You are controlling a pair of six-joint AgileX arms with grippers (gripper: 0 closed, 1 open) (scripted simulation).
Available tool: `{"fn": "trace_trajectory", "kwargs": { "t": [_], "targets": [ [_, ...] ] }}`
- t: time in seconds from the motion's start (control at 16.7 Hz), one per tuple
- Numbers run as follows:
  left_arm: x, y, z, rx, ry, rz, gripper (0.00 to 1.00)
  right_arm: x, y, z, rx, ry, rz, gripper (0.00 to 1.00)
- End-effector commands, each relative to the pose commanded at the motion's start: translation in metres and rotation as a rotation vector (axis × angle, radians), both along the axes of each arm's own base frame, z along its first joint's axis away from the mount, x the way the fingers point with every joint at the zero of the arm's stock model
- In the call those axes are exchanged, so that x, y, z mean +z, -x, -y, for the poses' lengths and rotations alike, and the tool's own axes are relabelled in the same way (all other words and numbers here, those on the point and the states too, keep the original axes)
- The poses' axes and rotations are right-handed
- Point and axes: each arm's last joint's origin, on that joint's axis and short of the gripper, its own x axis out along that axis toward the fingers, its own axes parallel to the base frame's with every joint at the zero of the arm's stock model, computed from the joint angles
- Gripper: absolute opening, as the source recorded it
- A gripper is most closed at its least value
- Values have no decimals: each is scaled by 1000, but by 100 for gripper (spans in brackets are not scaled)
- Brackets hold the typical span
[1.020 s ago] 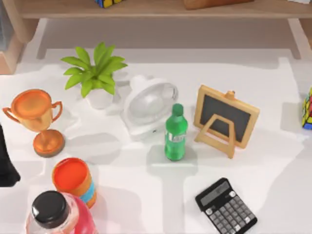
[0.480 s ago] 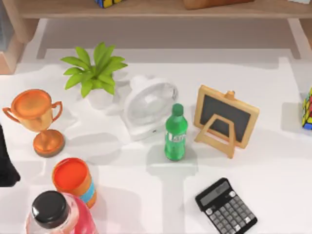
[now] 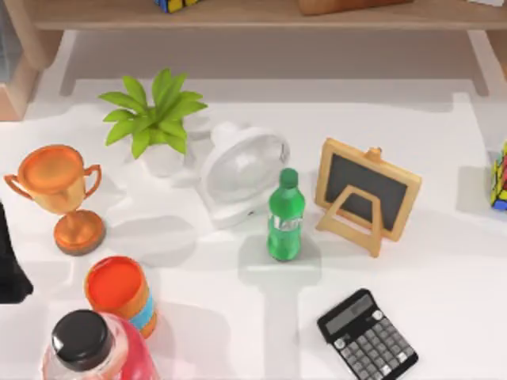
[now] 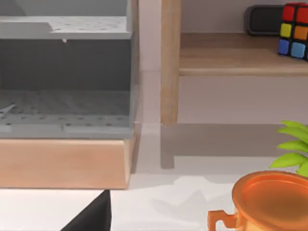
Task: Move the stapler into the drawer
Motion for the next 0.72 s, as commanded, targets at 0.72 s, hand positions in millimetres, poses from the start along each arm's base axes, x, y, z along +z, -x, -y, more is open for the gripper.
{"fn": "trace_trajectory", "kwargs": {
  "t": [0.72],
  "targets": [
    [0,0,0,0,0,0,100,-16,2,-44,181,88,30,100]
  ]
}}
